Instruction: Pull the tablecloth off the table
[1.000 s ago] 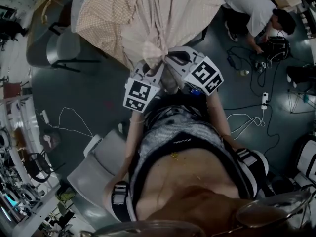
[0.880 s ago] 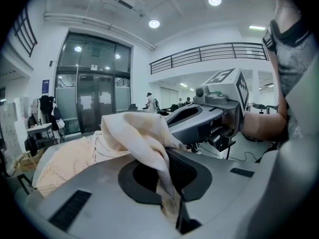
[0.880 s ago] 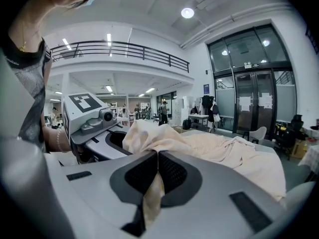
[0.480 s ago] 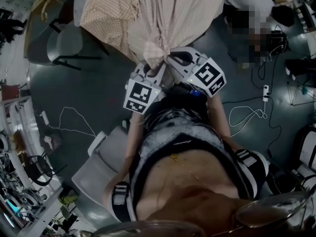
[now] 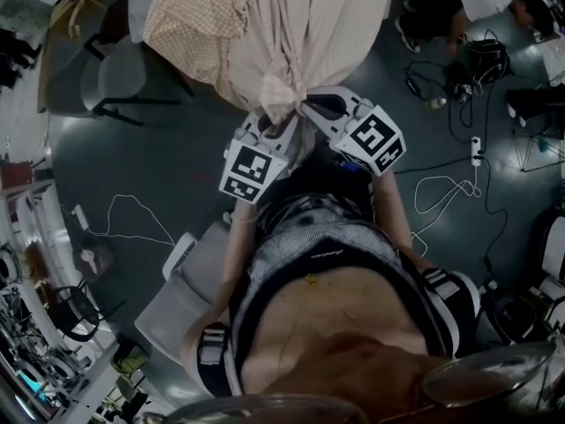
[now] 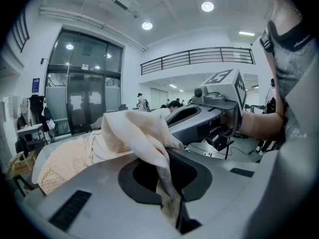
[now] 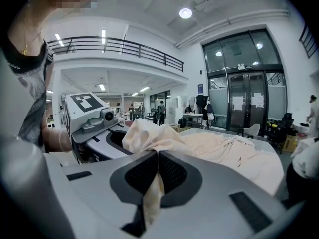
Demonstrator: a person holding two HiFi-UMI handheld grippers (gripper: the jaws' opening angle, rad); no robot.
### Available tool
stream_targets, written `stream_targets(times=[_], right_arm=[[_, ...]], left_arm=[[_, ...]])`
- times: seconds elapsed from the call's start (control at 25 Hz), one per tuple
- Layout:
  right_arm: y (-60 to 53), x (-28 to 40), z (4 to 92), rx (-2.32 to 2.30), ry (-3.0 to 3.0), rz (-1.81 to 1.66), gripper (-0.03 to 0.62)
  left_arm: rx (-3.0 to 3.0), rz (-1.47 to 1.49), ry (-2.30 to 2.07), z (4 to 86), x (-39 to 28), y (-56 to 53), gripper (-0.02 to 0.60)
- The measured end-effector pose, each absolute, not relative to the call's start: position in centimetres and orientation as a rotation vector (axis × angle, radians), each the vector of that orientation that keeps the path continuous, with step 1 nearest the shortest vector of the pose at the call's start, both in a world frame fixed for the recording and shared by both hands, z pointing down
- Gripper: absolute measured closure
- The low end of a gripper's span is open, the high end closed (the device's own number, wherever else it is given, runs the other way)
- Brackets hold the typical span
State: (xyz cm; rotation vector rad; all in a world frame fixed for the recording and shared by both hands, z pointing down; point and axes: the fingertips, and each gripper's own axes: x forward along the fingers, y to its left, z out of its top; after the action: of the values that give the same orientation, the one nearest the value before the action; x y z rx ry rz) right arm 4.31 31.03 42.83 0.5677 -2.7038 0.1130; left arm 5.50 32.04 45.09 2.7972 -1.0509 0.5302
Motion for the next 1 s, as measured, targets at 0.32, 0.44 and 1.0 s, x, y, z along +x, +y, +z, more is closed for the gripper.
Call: stream_targets(times=[0.32,0.44,1.0], right_arm=[[31.6,4.9,42.6,0.557,-2.687,0.076,0.531],[31.9,6.0,42.6,0.549,-2.684,0.077,0.531],[35.4,15.7,41.4,0.540,-2.727,0.144,0.531]], left_arm=[[2.795,0.519,-1.022,44.9,6.2,32.6,0.561],[2.805,0.528,-0.992,44.9,7.4,32.9,0.561],[2.790,0.514,-0.978,43.8,16.9,36.4,0.561]])
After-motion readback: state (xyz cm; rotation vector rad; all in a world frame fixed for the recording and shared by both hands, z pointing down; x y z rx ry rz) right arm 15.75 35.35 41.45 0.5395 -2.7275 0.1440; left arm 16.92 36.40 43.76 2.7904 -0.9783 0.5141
